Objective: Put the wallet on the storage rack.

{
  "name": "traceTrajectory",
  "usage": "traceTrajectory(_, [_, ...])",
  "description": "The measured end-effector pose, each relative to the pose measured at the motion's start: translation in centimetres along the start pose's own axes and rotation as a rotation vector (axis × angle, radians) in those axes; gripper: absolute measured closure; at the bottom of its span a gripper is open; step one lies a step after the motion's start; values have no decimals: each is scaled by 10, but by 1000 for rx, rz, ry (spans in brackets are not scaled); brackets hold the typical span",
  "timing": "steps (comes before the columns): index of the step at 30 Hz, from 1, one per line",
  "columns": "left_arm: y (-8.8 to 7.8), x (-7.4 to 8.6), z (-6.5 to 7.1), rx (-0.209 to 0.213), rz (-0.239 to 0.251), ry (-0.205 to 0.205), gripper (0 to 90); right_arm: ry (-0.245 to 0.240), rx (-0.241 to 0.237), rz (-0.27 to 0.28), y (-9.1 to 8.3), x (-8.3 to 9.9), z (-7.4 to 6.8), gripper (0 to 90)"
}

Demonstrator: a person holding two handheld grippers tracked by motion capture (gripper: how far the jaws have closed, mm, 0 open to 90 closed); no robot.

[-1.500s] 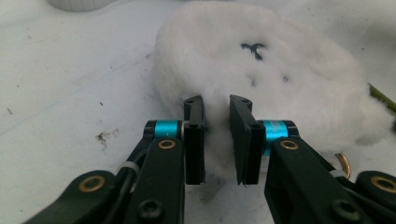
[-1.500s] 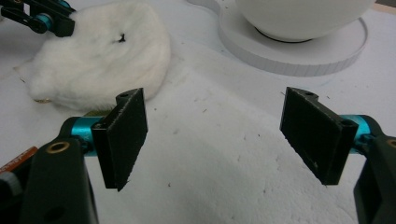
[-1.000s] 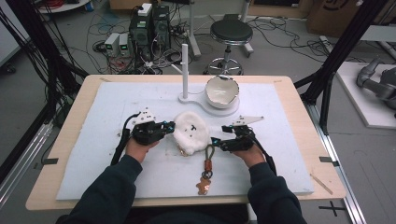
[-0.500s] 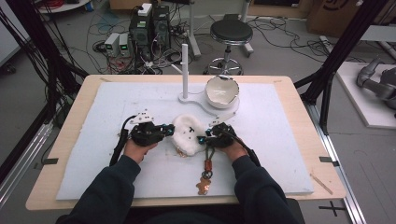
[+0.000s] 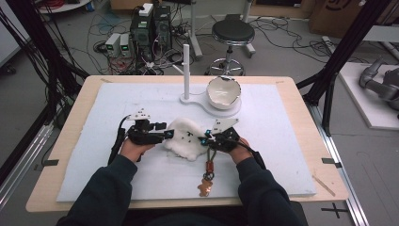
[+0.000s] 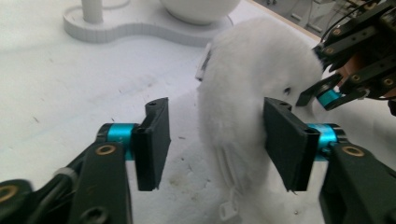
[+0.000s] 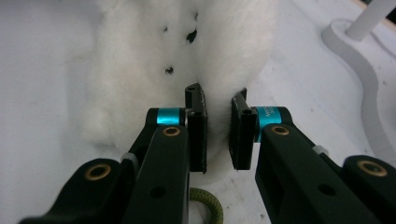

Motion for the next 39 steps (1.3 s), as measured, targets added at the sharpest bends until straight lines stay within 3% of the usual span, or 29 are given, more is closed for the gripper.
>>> traceTrajectory(1, [2, 1, 3, 27, -8, 4, 445, -5, -2, 10, -1, -1, -1, 808])
traceTrajectory(2, [2, 1, 7, 57, -10, 29, 554, -3, -2, 17, -2, -2, -1, 807])
traceTrajectory(3, [3, -1, 10, 46, 0, 62, 658, 0, 2, 25, -3, -3, -1, 801])
traceTrajectory(4, [2, -3, 11, 49, 19, 73, 699, 19, 14, 23, -4, -3, 1, 777])
traceTrajectory(6, [-2, -7, 11, 47, 54, 72, 735, 137, 13, 34, -5, -2, 7, 638])
traceTrajectory(7, [-4, -8, 9, 42, 75, 64, 746, 258, 5, 58, -7, 0, 16, 498])
traceTrajectory(8, [-7, -10, 8, 44, 96, 58, 746, 258, 5, 58, -7, 0, 16, 498])
traceTrajectory(9, [-9, -13, 7, 45, 122, 52, 752, 340, -25, 69, -8, 3, 22, 449])
traceTrajectory(11, [-14, -18, 6, 49, 186, 42, 754, 386, -73, 76, -7, 6, 22, 419])
traceTrajectory(15, [-17, -23, 7, 66, 263, 16, 756, 388, -109, 78, -3, 5, 17, 400])
traceTrajectory(17, [-17, -23, 7, 70, 278, 13, 757, 382, -154, 66, 2, 4, 10, 402])
traceTrajectory(19, [-16, -24, 8, 78, 286, 14, 756, 384, -190, 54, 4, 4, 7, 488])
traceTrajectory(22, [-14, -21, 7, 70, 257, 11, 754, 377, -207, 63, 2, 3, 6, 583])
traceTrajectory(23, [-11, -16, 5, 49, 211, 6, 746, 379, -217, 84, -2, 1, 8, 665])
traceTrajectory(24, [-11, -16, 5, 49, 211, 6, 741, 379, -217, 84, -2, 1, 8, 665])
traceTrajectory(25, [-9, -13, 4, 42, 178, 8, 737, 399, -223, 122, -8, -1, 12, 704])
traceTrajectory(28, [-2, -7, 7, 40, 107, 18, 733, 401, -209, 158, -13, -4, 15, 716])
traceTrajectory(30, [1, -5, 9, 46, 87, 26, 731, 418, -214, 212, -19, -7, 18, 718])
traceTrajectory(33, [2, -3, 11, 54, 71, 29, 732, 428, -223, 245, -22, -10, 18, 714])
traceTrajectory(39, [4, -2, 13, 56, 55, 40, 730, 415, -221, 234, -19, -10, 14, 726])
Point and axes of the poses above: each handheld gripper's, and its own axes: y roughly forward along the jaws, x roughly out of its underside, z roughly to its right, the point moved 6 cm from there along y, roughly forward along the jaws, and after that the axes turned 10 degrees about y, right-handed, at the moved point
